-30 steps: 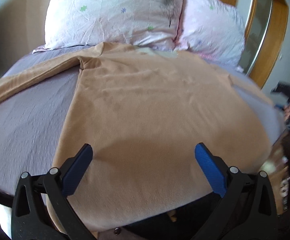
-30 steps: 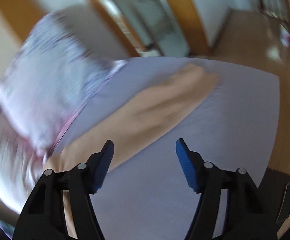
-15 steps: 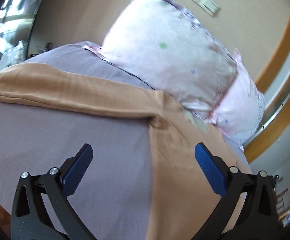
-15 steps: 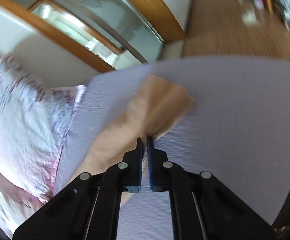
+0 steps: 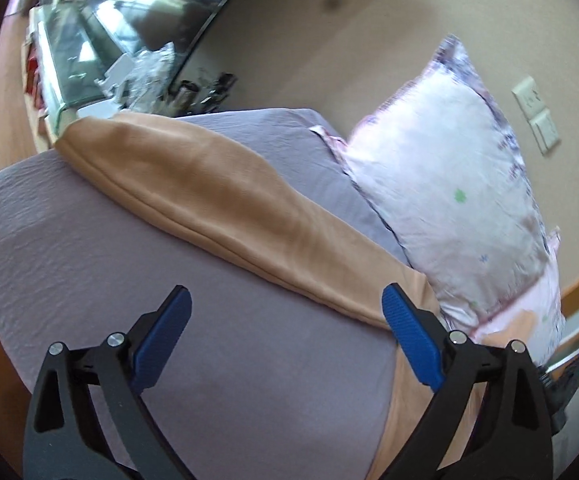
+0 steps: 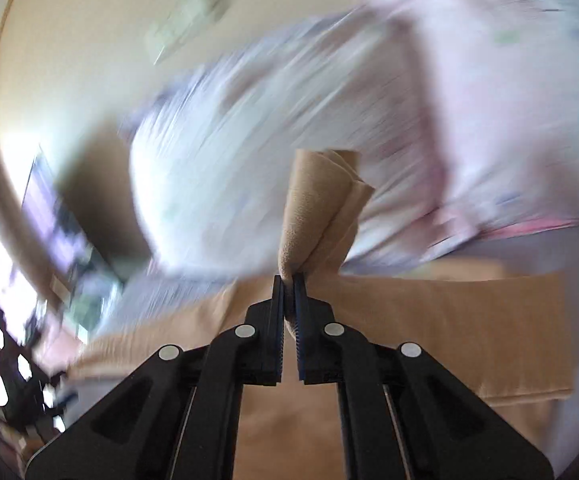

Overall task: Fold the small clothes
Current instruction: 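Grasp a tan shirt sleeve with the right gripper and fold it across the body, then grasp the other sleeve with the left gripper and fold it across the body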

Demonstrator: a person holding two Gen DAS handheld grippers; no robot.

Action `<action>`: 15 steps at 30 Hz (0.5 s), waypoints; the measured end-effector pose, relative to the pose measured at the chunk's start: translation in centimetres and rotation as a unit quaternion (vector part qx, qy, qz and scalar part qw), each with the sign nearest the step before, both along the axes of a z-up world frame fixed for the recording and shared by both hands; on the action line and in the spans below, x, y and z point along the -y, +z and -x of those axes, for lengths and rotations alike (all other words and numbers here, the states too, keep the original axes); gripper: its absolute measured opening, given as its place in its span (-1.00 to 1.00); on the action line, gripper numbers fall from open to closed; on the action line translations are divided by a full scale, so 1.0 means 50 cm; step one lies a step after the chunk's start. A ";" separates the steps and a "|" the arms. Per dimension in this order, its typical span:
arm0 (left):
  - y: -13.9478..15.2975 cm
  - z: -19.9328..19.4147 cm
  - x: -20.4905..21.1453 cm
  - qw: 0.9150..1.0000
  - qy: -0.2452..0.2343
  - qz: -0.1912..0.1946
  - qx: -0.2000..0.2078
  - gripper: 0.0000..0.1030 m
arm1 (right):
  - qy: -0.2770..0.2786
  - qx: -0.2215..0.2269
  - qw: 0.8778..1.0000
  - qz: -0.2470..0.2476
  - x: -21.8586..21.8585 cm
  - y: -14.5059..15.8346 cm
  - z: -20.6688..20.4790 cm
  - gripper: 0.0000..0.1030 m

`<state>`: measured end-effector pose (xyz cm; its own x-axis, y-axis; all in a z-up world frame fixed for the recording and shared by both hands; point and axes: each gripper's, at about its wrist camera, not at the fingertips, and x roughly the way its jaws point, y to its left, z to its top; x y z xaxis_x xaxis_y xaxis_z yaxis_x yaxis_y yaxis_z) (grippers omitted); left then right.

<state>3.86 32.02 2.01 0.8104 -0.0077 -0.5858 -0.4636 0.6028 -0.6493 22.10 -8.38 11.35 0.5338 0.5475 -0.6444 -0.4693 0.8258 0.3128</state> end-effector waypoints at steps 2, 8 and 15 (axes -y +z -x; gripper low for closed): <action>-0.008 0.002 -0.017 1.000 0.017 0.010 -0.009 0.83 | 0.059 -0.053 0.996 0.043 -0.088 -0.054 0.018 -0.84; -0.021 -0.002 -0.076 0.997 0.053 0.052 -0.011 0.73 | 0.032 -0.023 0.999 0.004 0.001 -0.009 0.060 0.34; -0.038 -0.017 -0.138 0.990 0.092 0.109 -0.017 -0.05 | 0.007 -0.028 0.999 -0.018 0.109 0.001 0.077 0.43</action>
